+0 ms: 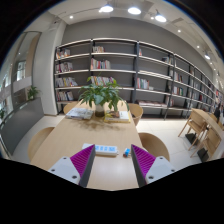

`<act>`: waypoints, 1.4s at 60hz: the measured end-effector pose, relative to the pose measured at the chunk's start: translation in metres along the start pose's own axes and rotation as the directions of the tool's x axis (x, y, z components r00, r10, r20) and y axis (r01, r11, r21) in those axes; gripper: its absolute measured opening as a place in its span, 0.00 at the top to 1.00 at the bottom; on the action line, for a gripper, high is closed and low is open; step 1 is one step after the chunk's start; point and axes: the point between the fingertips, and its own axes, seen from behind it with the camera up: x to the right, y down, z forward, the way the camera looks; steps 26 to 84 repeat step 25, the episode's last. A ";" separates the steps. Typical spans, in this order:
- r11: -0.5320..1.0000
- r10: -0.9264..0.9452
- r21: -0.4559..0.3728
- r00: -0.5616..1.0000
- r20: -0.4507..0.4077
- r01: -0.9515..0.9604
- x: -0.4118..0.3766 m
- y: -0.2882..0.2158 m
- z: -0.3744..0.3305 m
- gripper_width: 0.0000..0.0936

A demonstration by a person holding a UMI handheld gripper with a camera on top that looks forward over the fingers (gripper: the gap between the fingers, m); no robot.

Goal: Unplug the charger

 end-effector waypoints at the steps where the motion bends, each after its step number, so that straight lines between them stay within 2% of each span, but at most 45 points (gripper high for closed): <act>1: 1.000 -0.001 -0.005 1.000 0.002 0.001 -0.002 0.003 -0.004 0.26; 15: 0.997 -0.014 -0.072 1.000 0.007 0.015 -0.024 0.049 -0.036 0.27; 25: 0.996 0.003 -0.085 0.999 0.038 0.000 -0.042 0.061 -0.048 0.26; 84: 0.996 0.003 -0.085 0.999 0.038 0.000 -0.042 0.061 -0.048 0.26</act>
